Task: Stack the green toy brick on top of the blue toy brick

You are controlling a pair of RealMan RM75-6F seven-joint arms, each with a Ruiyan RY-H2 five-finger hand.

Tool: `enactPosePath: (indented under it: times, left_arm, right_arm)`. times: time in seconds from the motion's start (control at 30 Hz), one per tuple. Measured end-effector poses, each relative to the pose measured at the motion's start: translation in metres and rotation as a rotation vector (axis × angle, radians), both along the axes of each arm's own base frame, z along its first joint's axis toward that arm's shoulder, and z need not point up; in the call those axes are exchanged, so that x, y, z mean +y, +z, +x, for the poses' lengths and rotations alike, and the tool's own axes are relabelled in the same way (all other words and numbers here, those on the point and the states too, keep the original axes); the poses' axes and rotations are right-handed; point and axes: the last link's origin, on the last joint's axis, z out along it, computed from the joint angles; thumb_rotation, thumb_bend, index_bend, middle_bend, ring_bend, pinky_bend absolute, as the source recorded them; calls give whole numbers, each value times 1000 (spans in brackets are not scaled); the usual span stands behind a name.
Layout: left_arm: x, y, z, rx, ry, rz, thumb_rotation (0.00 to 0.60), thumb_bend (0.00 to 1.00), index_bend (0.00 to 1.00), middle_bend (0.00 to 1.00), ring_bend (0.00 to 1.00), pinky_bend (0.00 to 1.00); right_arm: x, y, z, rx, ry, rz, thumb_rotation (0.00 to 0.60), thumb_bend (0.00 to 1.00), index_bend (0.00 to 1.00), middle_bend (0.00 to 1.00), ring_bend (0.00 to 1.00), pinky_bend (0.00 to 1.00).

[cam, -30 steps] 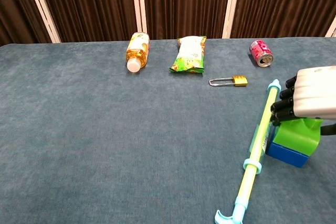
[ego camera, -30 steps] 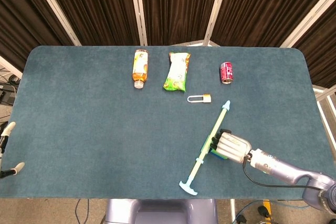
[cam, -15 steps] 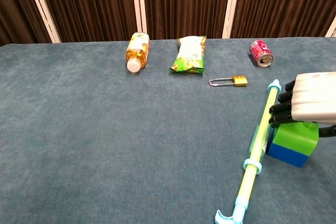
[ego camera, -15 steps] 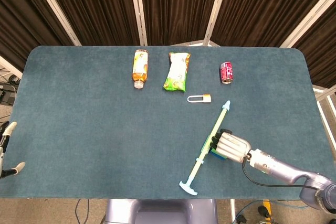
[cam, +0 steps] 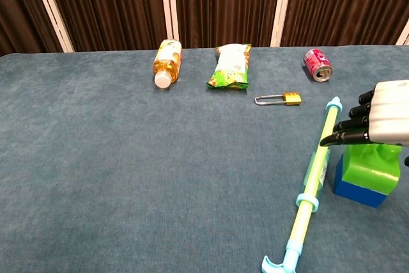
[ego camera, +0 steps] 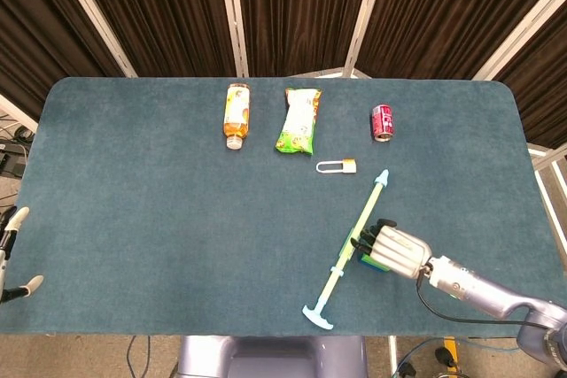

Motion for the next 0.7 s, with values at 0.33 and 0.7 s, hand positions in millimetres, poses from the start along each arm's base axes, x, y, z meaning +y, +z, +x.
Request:
enactPosePath:
  times: [0.33,0.7]
  left_arm:
    - [-8,4,4,-23,-25,2,600,0,0,0,0,0]
    - [-12,8,5,-31,-65,0,600,0,0,0,0,0]
  right_arm:
    - [9,19,6,-42,8,-37,600,0,121,273,412,517]
    - [36,83,-5,-267,-116,-198,600,0,104,193,241,182]
